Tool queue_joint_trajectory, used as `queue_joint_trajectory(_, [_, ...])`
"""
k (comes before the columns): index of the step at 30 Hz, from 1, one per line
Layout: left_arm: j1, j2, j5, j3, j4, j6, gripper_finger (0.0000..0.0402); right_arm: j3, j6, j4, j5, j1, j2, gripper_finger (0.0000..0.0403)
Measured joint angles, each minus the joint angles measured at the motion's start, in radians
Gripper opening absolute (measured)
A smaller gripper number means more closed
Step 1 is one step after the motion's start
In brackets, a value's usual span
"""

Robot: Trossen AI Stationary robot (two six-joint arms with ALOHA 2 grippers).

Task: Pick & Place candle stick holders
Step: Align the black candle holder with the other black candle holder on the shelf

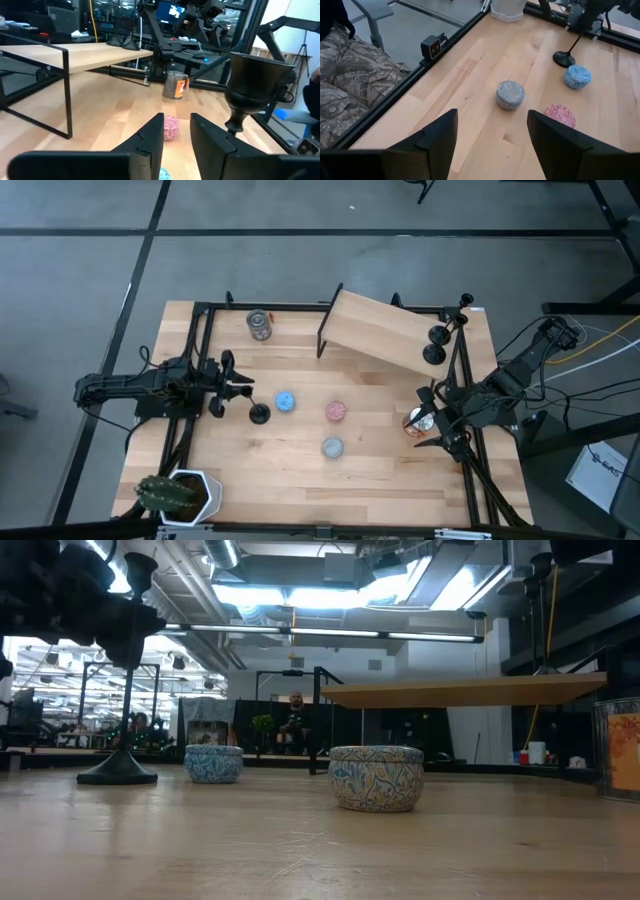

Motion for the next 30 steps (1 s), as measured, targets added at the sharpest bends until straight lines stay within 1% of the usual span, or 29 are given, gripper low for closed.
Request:
queue_joint_trajectory(3, [0.000, 0.000, -0.014, 0.000, -0.003, 0.041, 0.0069, 0.000, 0.000, -0.006, 0.000, 0.000, 0.000, 0.0242])
queue_joint_trajectory(7, [0.000, 0.000, -0.088, 0.005, -0.016, 0.060, 0.0036, 0.000, 0.000, -0.010, 0.001, 0.000, 0.000, 0.0242])
queue_joint_trajectory(9, [0.000, 0.001, -0.096, 0.036, -0.039, 0.042, 0.0014, 0.000, 0.000, -0.010, 0.003, 0.000, 0.000, 0.0242])
queue_joint_trajectory(11, [0.000, 0.000, -0.091, 0.089, -0.076, 0.024, 0.0005, 0.000, 0.000, -0.009, 0.003, 0.000, 0.000, 0.0242])
queue_joint_trajectory(13, [0.000, 0.003, -0.085, 0.146, -0.158, 0.014, 0.0004, 0.000, 0.000, -0.007, 0.004, 0.000, 0.000, 0.0242])
queue_joint_trajectory(17, [0.000, 0.021, -0.079, 0.271, -0.412, 0.002, 0.0001, 0.000, 0.000, -0.006, 0.038, 0.000, 0.000, 0.0242])
queue_joint_trajectory(19, [0.000, 0.037, -0.053, 0.309, -0.522, -0.027, 0.0002, 0.000, 0.000, -0.006, 0.045, 0.000, 0.000, 0.0242])
queue_joint_trajectory(22, [0.000, 0.062, 0.008, 0.312, -0.517, -0.048, 0.0001, 0.000, 0.000, -0.010, 0.045, 0.000, 0.000, 0.0242])
queue_joint_trajectory(24, [-0.008, 0.103, 0.046, 0.301, -0.480, -0.018, 0.0001, 0.000, 0.000, -0.013, 0.045, 0.000, 0.000, 0.0242])
queue_joint_trajectory(25, [-0.014, 0.126, 0.066, 0.295, -0.491, 0.000, 0.0002, 0.000, 0.000, -0.014, 0.047, 0.000, 0.000, 0.0242])
queue_joint_trajectory(30, [-0.047, 0.259, 0.078, 0.291, -0.478, 0.029, 0.0001, 0.000, 0.000, -0.013, 0.047, 0.000, 0.000, 0.0242])
